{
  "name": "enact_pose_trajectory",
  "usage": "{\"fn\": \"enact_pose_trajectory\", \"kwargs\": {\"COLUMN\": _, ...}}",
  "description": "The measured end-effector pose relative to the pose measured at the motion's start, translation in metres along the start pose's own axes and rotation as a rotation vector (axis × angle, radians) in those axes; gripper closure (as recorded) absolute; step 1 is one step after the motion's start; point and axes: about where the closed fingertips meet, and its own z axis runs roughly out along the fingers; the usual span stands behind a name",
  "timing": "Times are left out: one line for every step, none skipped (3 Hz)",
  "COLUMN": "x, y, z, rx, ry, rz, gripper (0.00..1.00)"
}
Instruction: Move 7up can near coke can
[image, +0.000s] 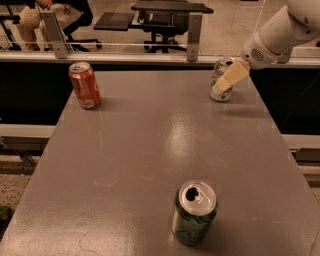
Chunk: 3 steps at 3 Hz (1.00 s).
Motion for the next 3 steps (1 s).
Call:
{"fn": "enact_pose_trajectory", "kwargs": {"x": -0.004, "y": 0.002, "z": 0.004, "rx": -0.021, "ry": -0.009, "rz": 0.009, "gripper": 0.36}}
{"fn": "enact_pose_trajectory", "kwargs": {"x": -0.008, "y": 0.012, "z": 0.001, "rx": -0.044, "ry": -0.024, "rz": 0.01, "gripper": 0.58}}
{"fn": "enact_pose_trajectory", "kwargs": {"x": -0.019, "y": 0.028, "z": -0.006, "rx": -0.069, "ry": -0.034, "rz": -0.001, "gripper": 0.82}}
